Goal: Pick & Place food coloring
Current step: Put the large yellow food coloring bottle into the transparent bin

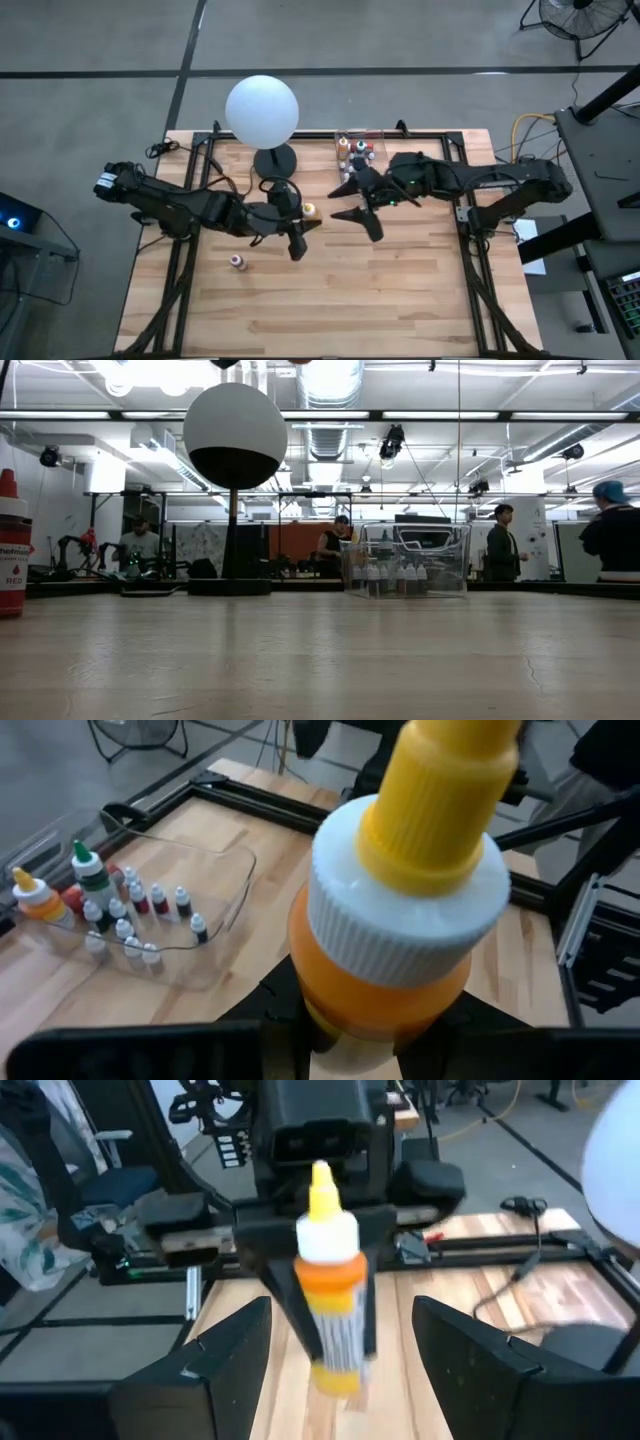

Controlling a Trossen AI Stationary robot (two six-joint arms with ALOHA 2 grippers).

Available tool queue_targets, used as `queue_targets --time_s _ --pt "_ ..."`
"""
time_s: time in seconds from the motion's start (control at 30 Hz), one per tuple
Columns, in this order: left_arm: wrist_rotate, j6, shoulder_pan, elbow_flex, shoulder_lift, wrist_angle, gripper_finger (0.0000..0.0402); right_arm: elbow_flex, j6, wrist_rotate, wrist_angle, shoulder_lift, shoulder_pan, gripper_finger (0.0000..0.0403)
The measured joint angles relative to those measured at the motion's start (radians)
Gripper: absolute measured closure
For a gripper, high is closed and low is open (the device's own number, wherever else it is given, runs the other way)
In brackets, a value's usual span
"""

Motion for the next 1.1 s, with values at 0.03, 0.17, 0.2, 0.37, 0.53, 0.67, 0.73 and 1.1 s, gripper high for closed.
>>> queue_targets --time_s 0.03,0.17,0.2,0.37,0.53,0.67,0.73,1.1 --pt "0.001 0.002 0.001 0.002 0.0 -0.003 0.0326 0.021 -0.008 -0.003 -0.002 0.022 0.0 0.017" --pt "0.02 0.007 0.007 0.012 0.014 -0.005 0.0326 0.111 -0.051 -0.013 -0.034 0.105 0.0 0.017" --pt "0.023 0.009 0.007 0.013 0.017 -0.003 0.0326 0.135 -0.056 -0.014 -0.05 0.122 0.0 0.017" --pt "0.035 0.007 0.005 0.013 0.033 0.0 0.0326 0.213 -0.067 -0.027 -0.094 0.183 -0.002 0.017" --pt "0.042 0.009 0.005 0.013 0.043 0.003 0.0326 0.228 -0.061 -0.033 -0.112 0.223 0.0 0.017" --pt "0.043 0.009 0.004 0.012 0.043 0.006 0.0326 0.225 -0.047 -0.052 -0.127 0.231 0.0 0.0173" --pt "0.043 0.009 0.004 0.012 0.043 -0.001 0.0326 0.225 -0.049 -0.054 -0.12 0.224 0.0 0.0177" --pt "0.047 0.017 0.004 0.012 0.043 0.002 0.0326 0.226 -0.055 -0.055 -0.123 0.227 0.0 0.0229"
